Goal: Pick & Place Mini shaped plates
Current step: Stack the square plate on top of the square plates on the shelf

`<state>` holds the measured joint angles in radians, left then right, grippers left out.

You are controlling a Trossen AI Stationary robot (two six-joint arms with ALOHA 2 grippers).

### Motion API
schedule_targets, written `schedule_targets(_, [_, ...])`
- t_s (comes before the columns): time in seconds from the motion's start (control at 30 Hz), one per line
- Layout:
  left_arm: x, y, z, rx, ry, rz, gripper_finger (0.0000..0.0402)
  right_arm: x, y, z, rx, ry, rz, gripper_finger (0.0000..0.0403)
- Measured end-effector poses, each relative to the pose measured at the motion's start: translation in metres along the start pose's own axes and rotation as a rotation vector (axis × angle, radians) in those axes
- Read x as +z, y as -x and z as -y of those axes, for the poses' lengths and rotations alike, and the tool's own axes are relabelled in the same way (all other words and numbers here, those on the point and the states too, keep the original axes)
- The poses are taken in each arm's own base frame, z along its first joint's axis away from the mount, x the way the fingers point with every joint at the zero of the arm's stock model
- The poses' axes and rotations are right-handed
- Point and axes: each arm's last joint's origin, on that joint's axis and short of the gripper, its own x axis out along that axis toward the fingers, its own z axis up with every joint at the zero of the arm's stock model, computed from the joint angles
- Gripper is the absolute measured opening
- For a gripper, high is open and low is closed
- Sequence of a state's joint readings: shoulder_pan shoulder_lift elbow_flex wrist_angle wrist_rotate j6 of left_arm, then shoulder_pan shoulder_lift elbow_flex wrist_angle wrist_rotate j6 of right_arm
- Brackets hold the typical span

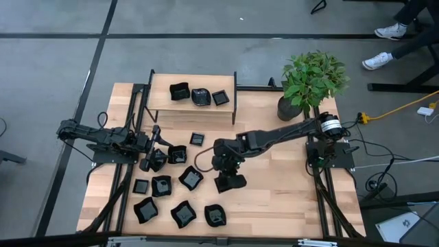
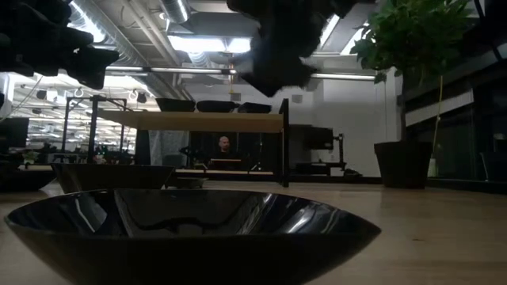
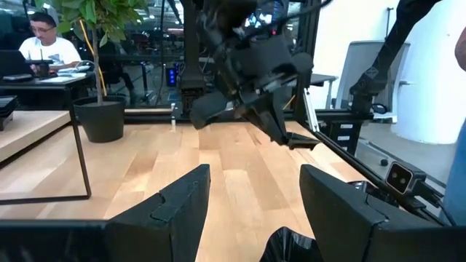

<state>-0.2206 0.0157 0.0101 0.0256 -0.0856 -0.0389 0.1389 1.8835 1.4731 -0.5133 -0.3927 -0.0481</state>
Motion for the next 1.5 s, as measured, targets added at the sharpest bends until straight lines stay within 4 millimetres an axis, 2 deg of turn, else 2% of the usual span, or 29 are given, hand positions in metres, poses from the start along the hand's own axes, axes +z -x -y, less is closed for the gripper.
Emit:
schedule_targets(0.3, [0.0,0.0,0.0,0.0,0.0,0.0,0.0208,0.02,0.019,0.011,-0.052,-0.077,0.08,0.0003])
schedule_targets(0.7, [0.0,0.0,0.0,0.0,0.0,0.0,0.0207,0.04,0.05,0.03,-0.098,-0.089,0.148,0.0003])
schedule_targets(1.23, [0.0,0.0,0.0,0.0,0.0,0.0,0.0207,0.049,0.102,0.086,-0.246,-0.176,0.27,0.0003])
schedule_targets(1.5, [0.0,0.0,0.0,0.0,0.0,0.0,0.0208,0.047,0.123,0.113,-0.382,-0.31,0.36,0.0003])
